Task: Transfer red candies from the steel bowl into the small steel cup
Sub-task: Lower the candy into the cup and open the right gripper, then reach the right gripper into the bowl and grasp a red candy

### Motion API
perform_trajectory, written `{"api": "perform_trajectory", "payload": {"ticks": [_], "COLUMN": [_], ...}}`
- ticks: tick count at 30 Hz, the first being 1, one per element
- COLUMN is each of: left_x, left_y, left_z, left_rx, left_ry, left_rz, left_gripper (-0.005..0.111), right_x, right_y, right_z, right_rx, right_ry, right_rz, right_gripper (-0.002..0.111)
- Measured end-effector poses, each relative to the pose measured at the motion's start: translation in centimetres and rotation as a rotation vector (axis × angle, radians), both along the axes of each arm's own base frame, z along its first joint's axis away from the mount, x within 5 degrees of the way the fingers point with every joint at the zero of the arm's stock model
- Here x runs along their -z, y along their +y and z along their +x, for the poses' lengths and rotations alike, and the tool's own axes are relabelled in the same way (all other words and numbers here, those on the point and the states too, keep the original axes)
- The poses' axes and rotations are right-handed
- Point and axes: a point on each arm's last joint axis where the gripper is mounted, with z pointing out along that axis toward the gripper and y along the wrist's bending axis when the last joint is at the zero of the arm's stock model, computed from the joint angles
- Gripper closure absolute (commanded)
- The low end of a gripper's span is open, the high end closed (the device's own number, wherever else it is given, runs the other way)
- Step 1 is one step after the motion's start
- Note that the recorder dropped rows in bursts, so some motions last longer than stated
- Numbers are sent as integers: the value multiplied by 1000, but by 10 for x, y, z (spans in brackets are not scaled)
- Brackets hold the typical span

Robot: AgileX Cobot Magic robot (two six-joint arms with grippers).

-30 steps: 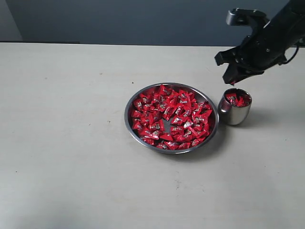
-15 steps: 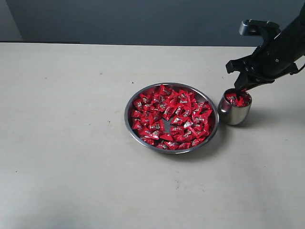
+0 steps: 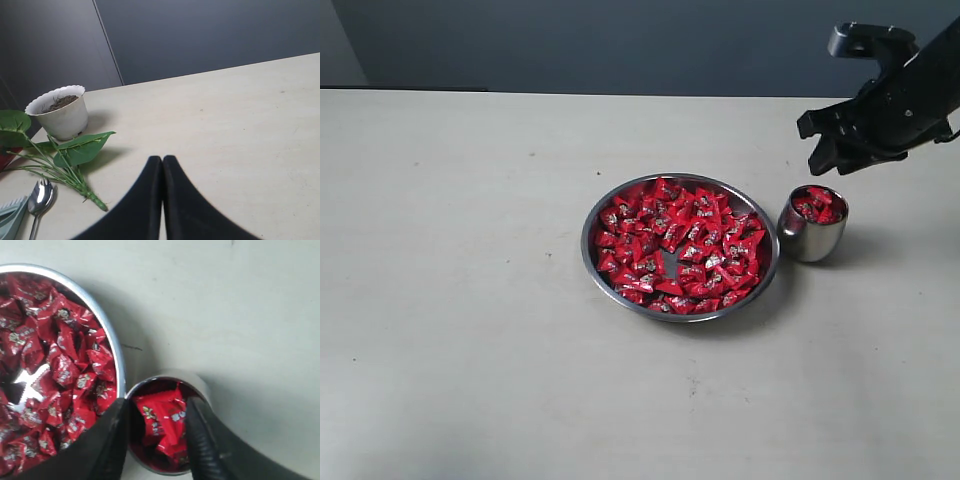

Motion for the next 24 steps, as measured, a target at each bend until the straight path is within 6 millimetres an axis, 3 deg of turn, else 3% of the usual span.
{"api": "perform_trajectory", "payload": {"ticks": [3,12,17,21,24], "left_x": [0,0,0,0,0], "left_y": [0,0,0,0,0], "left_z": [0,0,0,0,0], "left_rx": [0,0,0,0,0], "left_ry": [0,0,0,0,0], "left_rz": [0,0,0,0,0], "left_gripper": [106,106,106,106,106], "right_x": [-11,-9,26,50,72], "right_y": [11,85,127,144,152], "right_z": [-6,-33,-38,-26,-21], "right_rx": [-1,-239,-339,-349,-364], "right_ry": [4,17,101,166,256], "right_rz": [89,146,125,139,161], "right_gripper": [71,71,71,55,56]}}
